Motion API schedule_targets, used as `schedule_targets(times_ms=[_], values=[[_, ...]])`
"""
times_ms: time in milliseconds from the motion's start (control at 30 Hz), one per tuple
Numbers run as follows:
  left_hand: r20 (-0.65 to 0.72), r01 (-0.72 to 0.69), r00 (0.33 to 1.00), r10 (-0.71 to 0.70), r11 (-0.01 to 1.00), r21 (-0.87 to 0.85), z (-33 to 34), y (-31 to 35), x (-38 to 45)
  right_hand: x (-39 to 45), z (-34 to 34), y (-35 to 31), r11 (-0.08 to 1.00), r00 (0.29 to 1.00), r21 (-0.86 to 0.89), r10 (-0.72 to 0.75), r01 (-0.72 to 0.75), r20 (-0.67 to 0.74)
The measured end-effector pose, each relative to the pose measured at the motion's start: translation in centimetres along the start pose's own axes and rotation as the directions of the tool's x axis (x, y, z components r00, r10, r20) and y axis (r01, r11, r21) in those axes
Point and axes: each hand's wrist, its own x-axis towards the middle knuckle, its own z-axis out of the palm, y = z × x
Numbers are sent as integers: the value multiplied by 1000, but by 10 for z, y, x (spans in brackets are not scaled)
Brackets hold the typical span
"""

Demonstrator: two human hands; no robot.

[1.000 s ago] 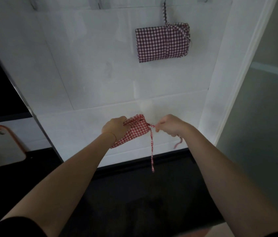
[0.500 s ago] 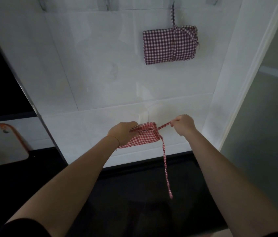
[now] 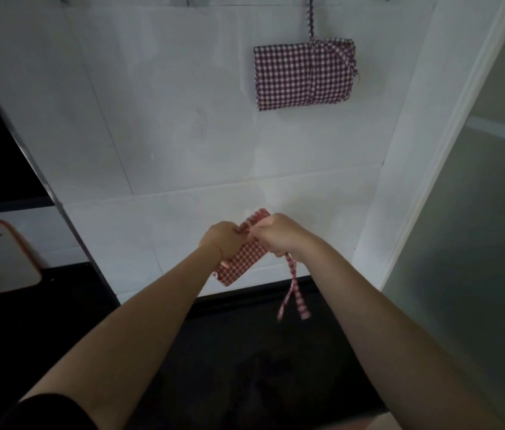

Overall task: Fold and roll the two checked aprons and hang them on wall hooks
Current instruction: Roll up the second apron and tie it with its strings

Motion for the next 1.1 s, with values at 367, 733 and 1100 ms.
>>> schedule_targets(times_ms=[367,733,1100], values=[[241,189,969,-48,772,-606,-23,-13,12,-1,-11,49,969,988,193,156,-152,-8],[196,47,979,48,889,-456,-20,-17,5,2,-19,63,978,987,175,92,-115,134],[346,76,926,151,823,-562,-26,-14,-3,7,-32,47,977,987,189,-73,99,-142]])
